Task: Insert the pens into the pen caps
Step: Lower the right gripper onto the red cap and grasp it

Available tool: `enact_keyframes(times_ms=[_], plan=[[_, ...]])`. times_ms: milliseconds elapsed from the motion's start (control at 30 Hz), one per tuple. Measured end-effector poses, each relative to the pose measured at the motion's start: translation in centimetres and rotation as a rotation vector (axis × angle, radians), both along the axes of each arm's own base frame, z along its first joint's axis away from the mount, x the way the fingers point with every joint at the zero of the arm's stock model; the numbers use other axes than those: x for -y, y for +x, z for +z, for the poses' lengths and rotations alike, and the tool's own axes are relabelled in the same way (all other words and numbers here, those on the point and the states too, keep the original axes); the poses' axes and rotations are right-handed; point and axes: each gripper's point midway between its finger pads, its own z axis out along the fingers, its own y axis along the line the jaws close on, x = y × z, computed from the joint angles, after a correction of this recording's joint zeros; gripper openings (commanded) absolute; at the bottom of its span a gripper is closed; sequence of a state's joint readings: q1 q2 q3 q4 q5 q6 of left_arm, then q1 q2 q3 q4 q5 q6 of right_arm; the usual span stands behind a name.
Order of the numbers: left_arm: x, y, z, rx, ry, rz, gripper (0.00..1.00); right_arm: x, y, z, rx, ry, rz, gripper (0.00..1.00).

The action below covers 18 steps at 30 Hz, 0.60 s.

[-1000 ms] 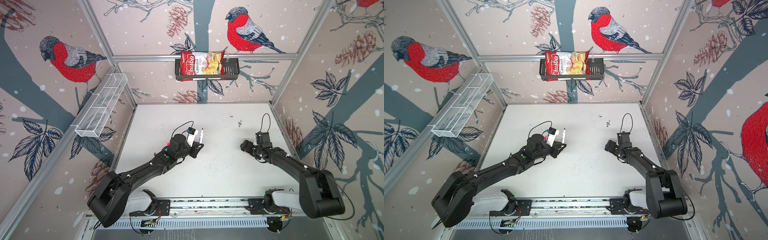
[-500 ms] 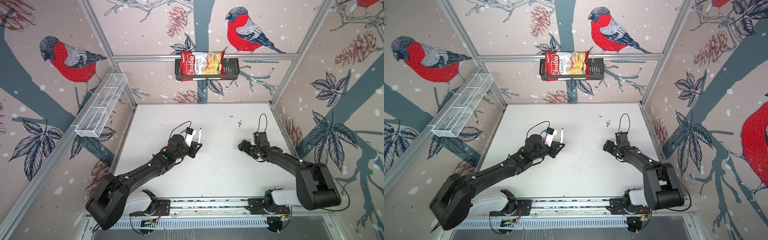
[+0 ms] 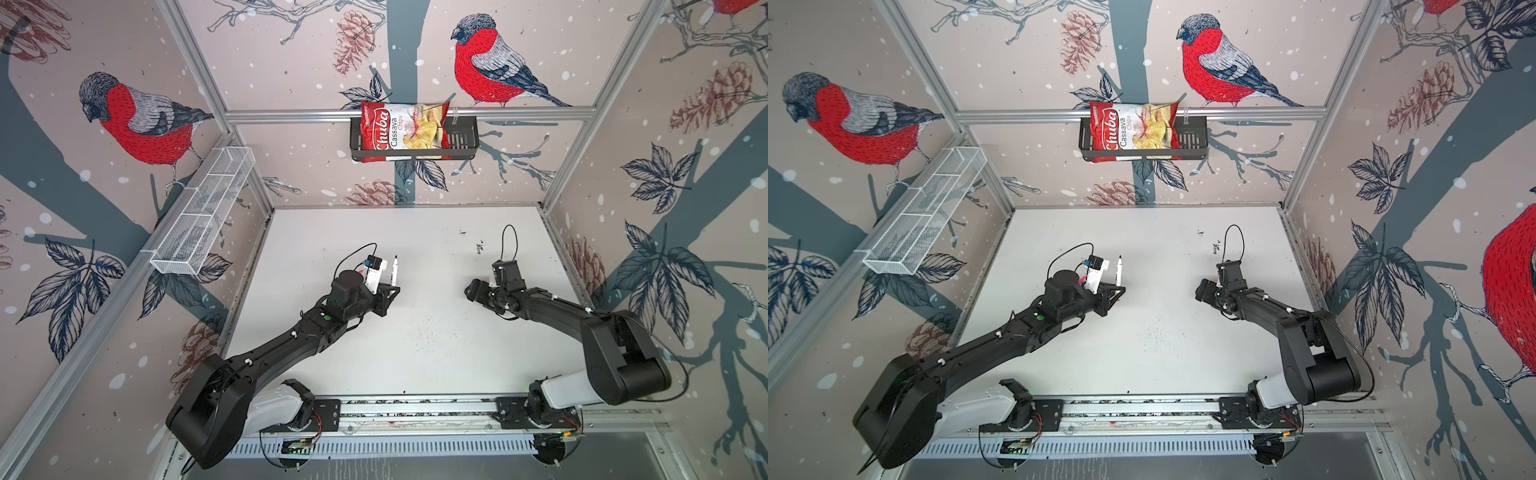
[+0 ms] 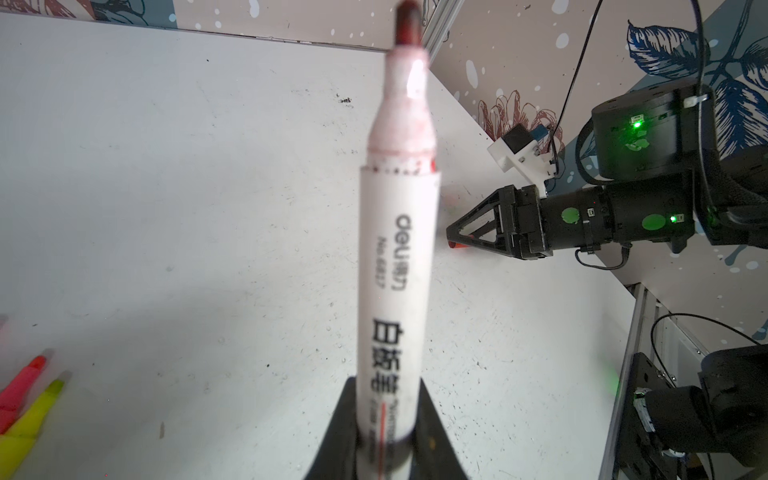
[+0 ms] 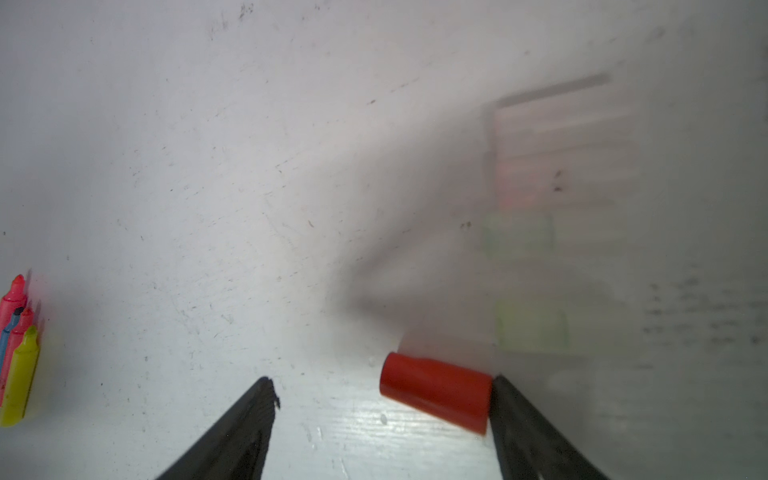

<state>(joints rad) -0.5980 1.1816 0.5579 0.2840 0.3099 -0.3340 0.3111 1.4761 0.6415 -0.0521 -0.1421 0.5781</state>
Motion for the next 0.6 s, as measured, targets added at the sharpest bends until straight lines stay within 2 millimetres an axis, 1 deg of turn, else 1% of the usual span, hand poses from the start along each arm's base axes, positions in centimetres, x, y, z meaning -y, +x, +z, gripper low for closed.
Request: enact_keyframes(times_ms=[167,433,600], plan=[[-0.3,-0.2,0.0,0.003,-0.002,0.005,0.0,-2.1,0.9,0.1,0.011,-0.001,0.042,0.81],[-0.9,-0.1,0.6,0.028,-0.006,0.03,0.0,-5.5,3.5,0.4,0.024,0.001,0.085,0.8],[-1.5,-0.2,0.6,0.037,-0.004,0.05,0.0,-7.1,4.5,1.4,0.049,0.008,0.115,0.8]])
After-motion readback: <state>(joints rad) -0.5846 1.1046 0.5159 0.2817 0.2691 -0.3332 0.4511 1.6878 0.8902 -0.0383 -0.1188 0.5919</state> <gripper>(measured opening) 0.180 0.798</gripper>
